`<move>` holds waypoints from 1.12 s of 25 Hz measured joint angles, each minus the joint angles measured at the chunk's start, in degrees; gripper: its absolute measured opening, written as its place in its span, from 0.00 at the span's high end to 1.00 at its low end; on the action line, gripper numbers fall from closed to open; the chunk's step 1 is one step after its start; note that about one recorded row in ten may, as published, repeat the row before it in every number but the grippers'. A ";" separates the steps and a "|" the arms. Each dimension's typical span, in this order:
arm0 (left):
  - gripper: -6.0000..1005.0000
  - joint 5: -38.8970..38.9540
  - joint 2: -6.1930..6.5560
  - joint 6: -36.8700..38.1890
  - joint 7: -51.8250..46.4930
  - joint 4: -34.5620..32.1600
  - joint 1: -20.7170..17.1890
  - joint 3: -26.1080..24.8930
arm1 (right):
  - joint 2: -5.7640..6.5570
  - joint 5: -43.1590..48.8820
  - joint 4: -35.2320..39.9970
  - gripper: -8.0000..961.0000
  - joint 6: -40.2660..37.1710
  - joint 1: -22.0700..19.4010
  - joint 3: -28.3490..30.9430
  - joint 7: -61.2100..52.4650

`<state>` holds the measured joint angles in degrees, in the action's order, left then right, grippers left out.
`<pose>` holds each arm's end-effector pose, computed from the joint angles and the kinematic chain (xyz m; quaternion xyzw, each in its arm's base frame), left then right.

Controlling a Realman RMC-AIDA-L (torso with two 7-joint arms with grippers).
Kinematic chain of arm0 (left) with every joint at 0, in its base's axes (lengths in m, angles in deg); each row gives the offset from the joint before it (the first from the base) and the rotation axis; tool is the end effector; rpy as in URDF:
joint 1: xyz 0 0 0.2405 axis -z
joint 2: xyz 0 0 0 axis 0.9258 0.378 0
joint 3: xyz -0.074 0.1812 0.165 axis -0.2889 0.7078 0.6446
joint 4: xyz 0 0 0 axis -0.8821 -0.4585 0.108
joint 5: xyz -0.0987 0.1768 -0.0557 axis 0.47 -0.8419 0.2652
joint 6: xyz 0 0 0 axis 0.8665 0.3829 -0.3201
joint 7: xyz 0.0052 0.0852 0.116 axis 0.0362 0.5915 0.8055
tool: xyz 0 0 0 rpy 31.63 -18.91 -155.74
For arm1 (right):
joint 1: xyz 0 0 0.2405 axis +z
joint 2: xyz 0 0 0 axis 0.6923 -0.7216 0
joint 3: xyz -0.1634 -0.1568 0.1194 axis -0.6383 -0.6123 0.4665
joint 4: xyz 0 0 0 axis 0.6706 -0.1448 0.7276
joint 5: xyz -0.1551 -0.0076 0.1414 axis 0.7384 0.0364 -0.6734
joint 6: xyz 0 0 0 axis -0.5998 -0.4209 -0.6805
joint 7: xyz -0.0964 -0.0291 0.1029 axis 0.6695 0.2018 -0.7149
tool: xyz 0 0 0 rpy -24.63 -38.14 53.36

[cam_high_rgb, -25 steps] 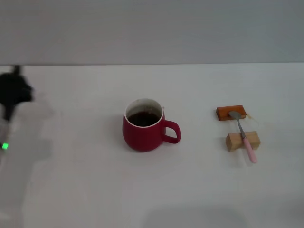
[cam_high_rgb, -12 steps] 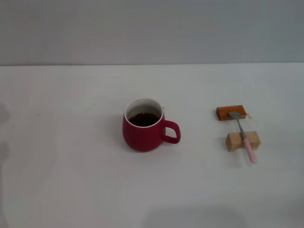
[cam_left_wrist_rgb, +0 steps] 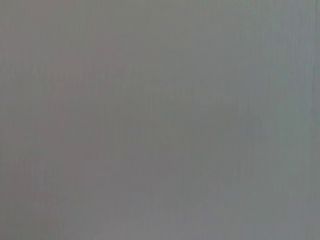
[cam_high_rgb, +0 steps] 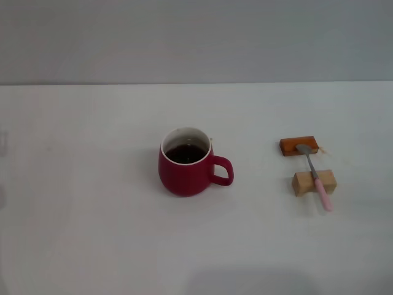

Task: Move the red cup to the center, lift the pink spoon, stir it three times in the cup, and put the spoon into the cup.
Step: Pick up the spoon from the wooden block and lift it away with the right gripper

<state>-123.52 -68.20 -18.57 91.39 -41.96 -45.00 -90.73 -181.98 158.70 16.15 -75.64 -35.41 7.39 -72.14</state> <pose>-0.3844 0.3386 0.0515 -0.5345 -0.3151 -0.2306 0.7495 0.3613 0.2454 0.0543 -0.4816 0.1835 0.3202 0.7949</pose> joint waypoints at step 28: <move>0.16 -0.29 1.06 -0.55 0.53 -2.18 2.90 -3.10 | 2.55 0.33 -42.12 0.29 25.32 -23.45 -26.66 25.26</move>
<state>-123.82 -67.14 -19.12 91.91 -44.14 -42.10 -93.83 -179.43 159.03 -25.97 -50.32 -58.86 -19.27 -46.88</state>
